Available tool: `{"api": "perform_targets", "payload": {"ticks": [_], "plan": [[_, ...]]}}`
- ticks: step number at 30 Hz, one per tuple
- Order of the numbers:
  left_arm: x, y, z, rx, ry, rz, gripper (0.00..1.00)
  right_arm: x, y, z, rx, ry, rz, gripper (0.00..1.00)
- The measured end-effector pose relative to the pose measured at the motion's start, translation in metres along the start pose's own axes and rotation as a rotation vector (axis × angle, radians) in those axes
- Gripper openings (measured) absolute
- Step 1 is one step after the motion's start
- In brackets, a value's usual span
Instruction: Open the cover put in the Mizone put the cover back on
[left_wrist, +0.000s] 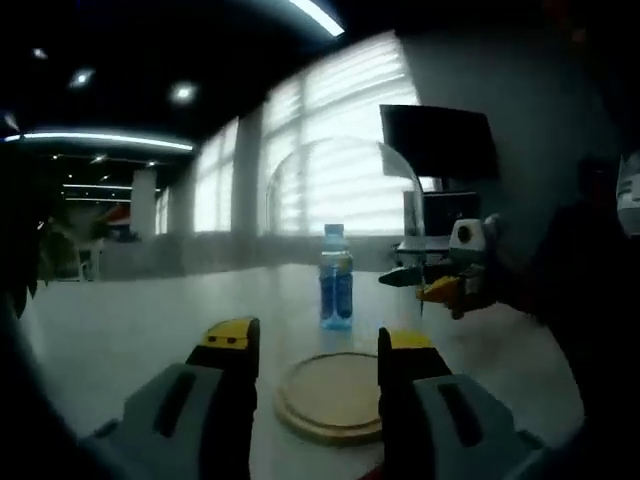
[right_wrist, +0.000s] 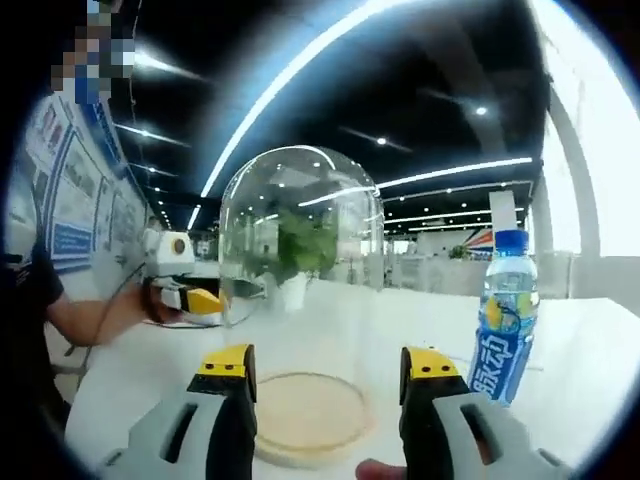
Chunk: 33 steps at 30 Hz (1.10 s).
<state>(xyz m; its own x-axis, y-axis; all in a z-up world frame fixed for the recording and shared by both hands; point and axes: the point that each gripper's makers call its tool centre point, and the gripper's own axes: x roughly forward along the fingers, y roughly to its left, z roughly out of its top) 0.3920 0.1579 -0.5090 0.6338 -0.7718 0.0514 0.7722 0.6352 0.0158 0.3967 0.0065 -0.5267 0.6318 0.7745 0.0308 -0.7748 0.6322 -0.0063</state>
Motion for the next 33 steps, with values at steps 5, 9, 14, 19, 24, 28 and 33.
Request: {"api": "perform_targets", "payload": {"ticks": [5, 9, 14, 19, 24, 28, 33], "plan": [[0.006, -0.003, 0.002, -0.014, 0.019, -0.049, 0.41, 0.001, -0.005, -0.002, 0.03, -0.001, 0.014, 0.57], [0.007, -0.002, 0.001, -0.02, 0.021, -0.075, 0.42, 0.005, -0.004, 0.0, 0.031, -0.005, 0.057, 0.57], [0.01, -0.001, 0.002, -0.001, 0.013, -0.127, 0.45, 0.01, 0.001, 0.001, 0.025, 0.002, 0.114, 0.57], [0.015, -0.003, 0.004, 0.024, 0.019, -0.191, 0.49, 0.017, 0.007, 0.005, -0.055, 0.031, 0.175, 0.6], [0.022, -0.006, 0.001, 0.037, 0.029, -0.222, 0.52, 0.028, 0.011, 0.008, -0.056, 0.052, 0.219, 0.66], [0.028, -0.007, -0.005, 0.039, 0.057, -0.237, 0.56, 0.035, 0.015, 0.007, -0.03, 0.09, 0.264, 0.68], [0.03, -0.005, -0.008, 0.035, 0.086, -0.265, 0.56, 0.04, 0.018, 0.008, -0.054, 0.098, 0.302, 0.7]]}}
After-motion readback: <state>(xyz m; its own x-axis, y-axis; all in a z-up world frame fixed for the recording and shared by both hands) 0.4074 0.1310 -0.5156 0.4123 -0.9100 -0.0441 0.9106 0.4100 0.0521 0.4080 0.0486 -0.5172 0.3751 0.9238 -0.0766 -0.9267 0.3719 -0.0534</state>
